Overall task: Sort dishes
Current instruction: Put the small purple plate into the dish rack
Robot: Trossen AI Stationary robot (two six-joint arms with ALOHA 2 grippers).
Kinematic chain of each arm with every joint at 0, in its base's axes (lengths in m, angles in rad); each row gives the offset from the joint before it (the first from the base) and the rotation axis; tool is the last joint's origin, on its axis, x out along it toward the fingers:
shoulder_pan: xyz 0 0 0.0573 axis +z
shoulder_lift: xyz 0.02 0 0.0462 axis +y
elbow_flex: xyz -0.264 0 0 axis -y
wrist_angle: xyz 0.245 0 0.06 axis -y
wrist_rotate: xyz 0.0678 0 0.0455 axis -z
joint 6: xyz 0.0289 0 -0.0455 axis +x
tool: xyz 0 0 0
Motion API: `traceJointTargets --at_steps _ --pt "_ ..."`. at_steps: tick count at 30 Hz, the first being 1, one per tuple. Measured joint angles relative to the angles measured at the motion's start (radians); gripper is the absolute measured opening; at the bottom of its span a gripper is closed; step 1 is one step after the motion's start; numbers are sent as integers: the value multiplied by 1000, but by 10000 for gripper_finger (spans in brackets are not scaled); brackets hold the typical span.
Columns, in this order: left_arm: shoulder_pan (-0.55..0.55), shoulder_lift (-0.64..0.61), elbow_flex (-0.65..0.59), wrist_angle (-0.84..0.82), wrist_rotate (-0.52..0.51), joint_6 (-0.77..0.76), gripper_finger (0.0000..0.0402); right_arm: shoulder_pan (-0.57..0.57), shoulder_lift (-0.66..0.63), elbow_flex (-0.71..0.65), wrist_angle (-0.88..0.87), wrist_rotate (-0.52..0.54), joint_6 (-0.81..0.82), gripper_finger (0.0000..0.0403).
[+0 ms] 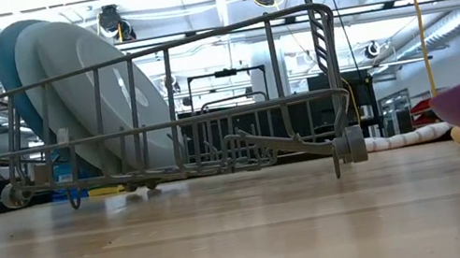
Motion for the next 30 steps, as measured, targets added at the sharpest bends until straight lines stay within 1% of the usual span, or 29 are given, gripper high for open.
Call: traceJointTargets --at_steps 7,14,16,19,24,27,30 --pt "0 0 0 0 0 0 161 -3 5 0 -7 -1 8 45" --pt "0 0 0 1 0 0 161 -8 13 0 -8 0 10 44" --pt "0 0 0 1 3 0 161 -8 13 0 -7 -1 10 51" --pt "0 0 0 1 6 0 161 -8 13 0 -7 -3 11 82" --pt "0 0 0 7 8 0 161 -9 13 0 -8 -3 37 164" --pt "0 0 0 7 9 0 161 -11 13 0 -18 -2 58 206" --pt "0 0 0 7 9 0 161 -17 33 0 -27 1 65 227"
